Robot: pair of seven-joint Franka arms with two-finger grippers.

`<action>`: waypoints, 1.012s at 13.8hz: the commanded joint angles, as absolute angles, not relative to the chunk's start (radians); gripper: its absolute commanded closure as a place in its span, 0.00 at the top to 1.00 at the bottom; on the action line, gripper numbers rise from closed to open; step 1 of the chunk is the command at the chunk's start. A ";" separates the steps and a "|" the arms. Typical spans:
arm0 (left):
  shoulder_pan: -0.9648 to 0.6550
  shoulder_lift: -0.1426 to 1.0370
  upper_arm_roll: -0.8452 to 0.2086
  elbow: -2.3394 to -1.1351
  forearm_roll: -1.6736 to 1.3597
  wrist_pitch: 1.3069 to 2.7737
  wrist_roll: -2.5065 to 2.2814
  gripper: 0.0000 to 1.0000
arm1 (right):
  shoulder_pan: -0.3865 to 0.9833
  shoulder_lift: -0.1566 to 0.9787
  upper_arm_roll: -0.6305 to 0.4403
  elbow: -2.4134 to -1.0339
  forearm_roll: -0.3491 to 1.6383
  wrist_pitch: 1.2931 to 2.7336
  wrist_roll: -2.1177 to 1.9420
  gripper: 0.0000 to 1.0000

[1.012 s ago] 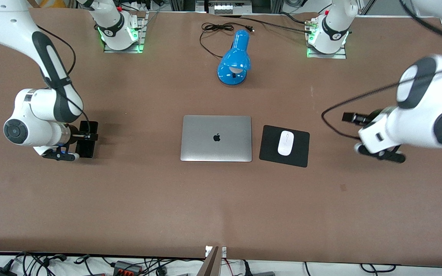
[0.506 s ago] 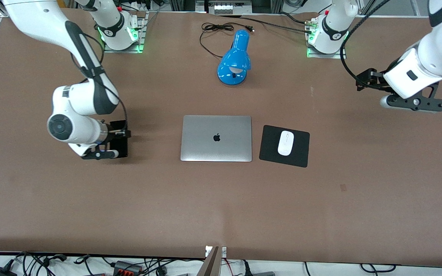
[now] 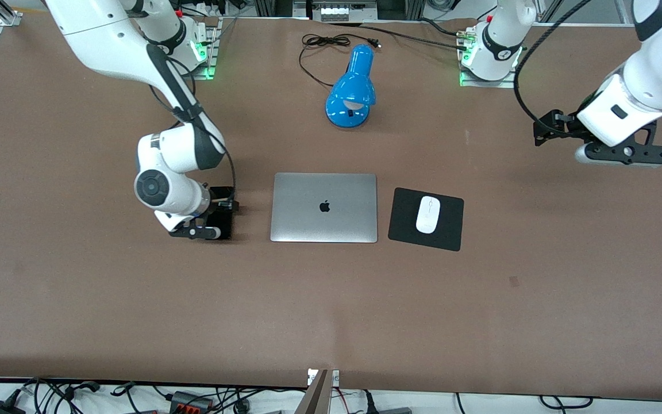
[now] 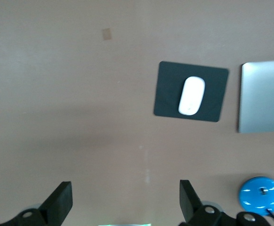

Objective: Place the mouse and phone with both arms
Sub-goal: 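Carry the phone toward the laptop while the left gripper withdraws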

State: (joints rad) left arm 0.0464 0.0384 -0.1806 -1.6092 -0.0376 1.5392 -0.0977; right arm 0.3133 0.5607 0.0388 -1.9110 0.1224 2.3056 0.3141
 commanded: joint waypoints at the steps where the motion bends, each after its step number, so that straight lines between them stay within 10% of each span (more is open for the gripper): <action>1: 0.072 0.061 -0.183 -1.542 -0.107 1.514 -0.097 1.00 | 0.362 0.548 0.028 -1.908 0.129 2.304 0.357 0.26; 14: 0.080 0.051 -0.198 -1.540 -0.094 1.460 -0.104 1.00 | 0.431 0.589 0.025 -1.891 0.106 2.350 0.359 0.26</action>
